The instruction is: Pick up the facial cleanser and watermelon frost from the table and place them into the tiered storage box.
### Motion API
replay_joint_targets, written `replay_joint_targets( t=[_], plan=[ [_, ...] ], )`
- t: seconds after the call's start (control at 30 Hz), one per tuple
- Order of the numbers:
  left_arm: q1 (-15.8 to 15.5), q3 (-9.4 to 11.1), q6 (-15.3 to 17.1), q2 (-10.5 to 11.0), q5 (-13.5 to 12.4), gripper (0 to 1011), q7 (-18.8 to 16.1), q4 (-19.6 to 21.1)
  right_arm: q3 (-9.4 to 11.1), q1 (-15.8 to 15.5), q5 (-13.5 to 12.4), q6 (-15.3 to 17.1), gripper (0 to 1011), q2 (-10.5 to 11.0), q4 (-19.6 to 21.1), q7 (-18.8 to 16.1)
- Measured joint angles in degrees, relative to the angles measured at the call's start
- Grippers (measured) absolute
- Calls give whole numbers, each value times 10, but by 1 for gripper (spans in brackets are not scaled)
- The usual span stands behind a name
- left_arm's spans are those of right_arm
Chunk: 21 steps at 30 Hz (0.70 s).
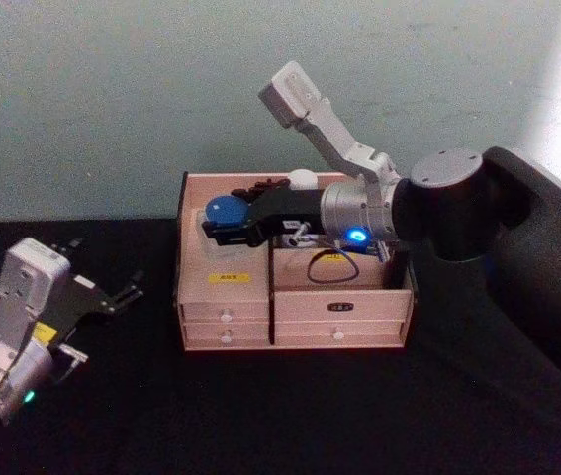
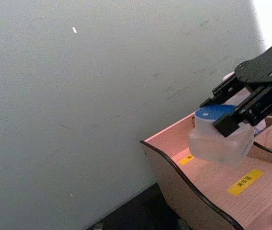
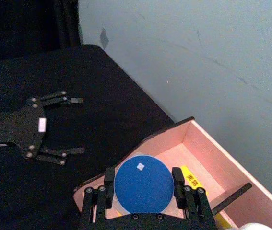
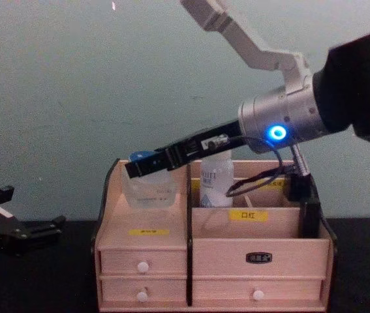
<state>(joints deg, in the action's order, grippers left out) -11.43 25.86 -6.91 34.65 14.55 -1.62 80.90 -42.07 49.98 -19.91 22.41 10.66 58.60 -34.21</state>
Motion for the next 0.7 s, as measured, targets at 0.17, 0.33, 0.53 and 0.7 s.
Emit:
replay_joint_targets(
  t=[0.17, 0.33, 0.53, 0.7],
  plan=[
    [0, 0, 0, 0, 0, 1001, 0, 0, -1, 5, 13, -6, 719, -12, -24, 3],
    [0, 0, 0, 0, 0, 1001, 0, 0, -1, 6, 23, -9, 719, -17, -38, 4],
    [0, 0, 0, 0, 0, 1001, 0, 0, 0, 6, 35, -11, 719, -24, -56, 4],
    [0, 0, 0, 0, 0, 1001, 0, 0, 2, 6, 42, -13, 719, -27, -63, 3]
  ],
)
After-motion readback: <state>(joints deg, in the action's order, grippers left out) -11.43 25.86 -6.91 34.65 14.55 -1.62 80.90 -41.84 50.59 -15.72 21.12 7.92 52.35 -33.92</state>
